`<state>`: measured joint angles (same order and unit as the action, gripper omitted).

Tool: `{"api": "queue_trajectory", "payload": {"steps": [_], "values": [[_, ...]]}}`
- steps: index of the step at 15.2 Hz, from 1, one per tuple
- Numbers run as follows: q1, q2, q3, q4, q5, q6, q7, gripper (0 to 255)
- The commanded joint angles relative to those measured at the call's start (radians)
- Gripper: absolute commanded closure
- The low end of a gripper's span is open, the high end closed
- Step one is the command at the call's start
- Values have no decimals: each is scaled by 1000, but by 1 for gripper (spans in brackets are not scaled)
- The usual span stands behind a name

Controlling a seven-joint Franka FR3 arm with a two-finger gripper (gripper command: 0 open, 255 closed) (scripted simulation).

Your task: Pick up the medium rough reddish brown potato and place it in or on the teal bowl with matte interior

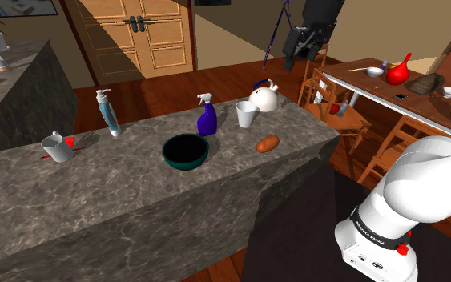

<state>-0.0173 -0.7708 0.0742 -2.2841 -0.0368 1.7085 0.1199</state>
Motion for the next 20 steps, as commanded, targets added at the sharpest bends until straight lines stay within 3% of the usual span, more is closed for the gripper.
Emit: {"api": "queue_trajectory", "payload": {"steps": [1,11,20], "values": [[0,0,0,0,0,0,0,0],[74,-13,-241,-293,-95,288,-466,0],[151,192,-504,-383,-165,576,-918,0]]}}
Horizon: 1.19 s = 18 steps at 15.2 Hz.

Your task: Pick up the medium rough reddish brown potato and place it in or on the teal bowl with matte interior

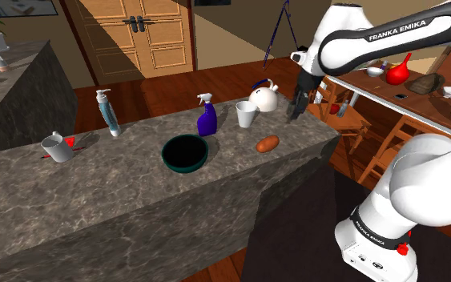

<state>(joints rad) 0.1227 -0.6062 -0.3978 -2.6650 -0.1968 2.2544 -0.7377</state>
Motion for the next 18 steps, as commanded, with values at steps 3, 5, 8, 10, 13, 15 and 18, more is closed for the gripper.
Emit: {"api": "queue_trajectory", "payload": {"steps": [3,5,8,10,13,15,18], "values": [[65,139,-132,7,7,127,-229,0],[114,224,-203,23,37,189,-353,0],[212,368,-318,61,137,273,-571,0],[290,481,-394,97,264,316,-755,0],[354,685,-438,173,557,338,-1097,0],[308,813,-382,237,726,326,-1299,0],[228,913,-292,293,829,326,-1435,0]]}}
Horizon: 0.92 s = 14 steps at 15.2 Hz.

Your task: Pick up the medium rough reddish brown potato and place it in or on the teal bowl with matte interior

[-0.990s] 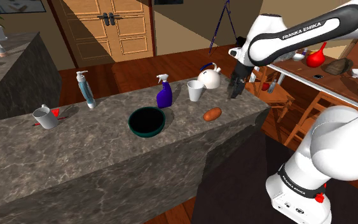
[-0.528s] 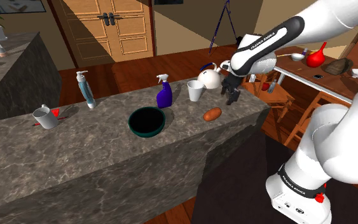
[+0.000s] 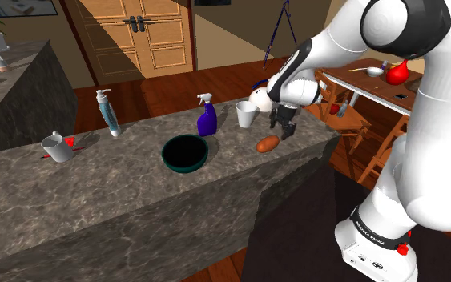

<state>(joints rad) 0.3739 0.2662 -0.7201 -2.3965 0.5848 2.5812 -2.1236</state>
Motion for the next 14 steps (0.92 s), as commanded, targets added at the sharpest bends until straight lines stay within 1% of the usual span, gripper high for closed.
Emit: {"api": "queue_trajectory", "payload": {"steps": [1,6,7,14], "values": [[-33,55,44,27,67,6,-63,0],[-77,127,110,48,162,39,-128,0],[-82,135,117,51,172,42,-135,0],[-82,135,117,51,172,42,-135,0]]}}
